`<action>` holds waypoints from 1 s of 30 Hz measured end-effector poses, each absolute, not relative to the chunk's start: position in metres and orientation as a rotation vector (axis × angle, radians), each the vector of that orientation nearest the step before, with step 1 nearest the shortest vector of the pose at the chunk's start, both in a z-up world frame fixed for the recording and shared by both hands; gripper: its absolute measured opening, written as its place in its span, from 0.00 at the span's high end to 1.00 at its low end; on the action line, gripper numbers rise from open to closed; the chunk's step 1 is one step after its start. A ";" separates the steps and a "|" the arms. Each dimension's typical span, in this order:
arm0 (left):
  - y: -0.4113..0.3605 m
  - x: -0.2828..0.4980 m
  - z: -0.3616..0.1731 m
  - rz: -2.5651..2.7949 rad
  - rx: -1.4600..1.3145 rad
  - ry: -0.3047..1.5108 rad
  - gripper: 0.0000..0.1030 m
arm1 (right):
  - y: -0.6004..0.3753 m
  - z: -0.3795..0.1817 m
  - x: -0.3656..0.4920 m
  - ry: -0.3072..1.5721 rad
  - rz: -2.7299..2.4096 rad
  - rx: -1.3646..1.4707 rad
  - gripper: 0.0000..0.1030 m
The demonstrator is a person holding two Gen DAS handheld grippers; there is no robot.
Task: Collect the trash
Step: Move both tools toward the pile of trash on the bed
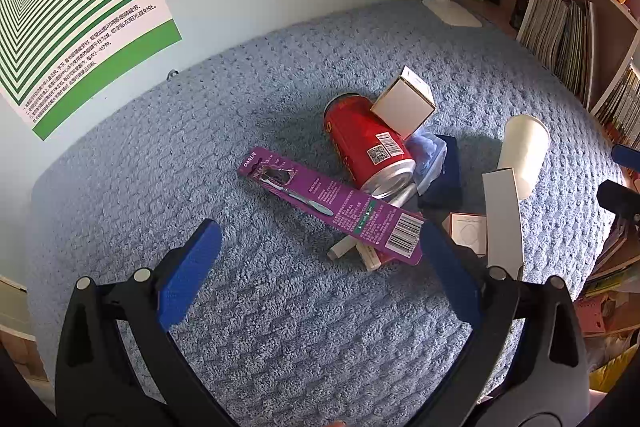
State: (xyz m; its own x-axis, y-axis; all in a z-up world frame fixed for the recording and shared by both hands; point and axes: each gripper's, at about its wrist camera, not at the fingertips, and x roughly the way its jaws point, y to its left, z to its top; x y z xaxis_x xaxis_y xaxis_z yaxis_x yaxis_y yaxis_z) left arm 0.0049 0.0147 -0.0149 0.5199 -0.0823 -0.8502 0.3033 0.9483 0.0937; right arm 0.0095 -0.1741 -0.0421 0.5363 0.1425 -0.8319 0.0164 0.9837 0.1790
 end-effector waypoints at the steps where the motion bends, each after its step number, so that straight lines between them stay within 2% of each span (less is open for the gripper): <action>1: 0.015 0.006 -0.016 -0.237 0.244 1.004 0.06 | -0.174 -0.042 0.011 1.005 0.074 0.172 0.06; 30: 0.020 0.042 -0.044 -0.276 0.205 1.115 0.06 | -0.183 -0.065 0.034 1.065 0.066 0.179 0.06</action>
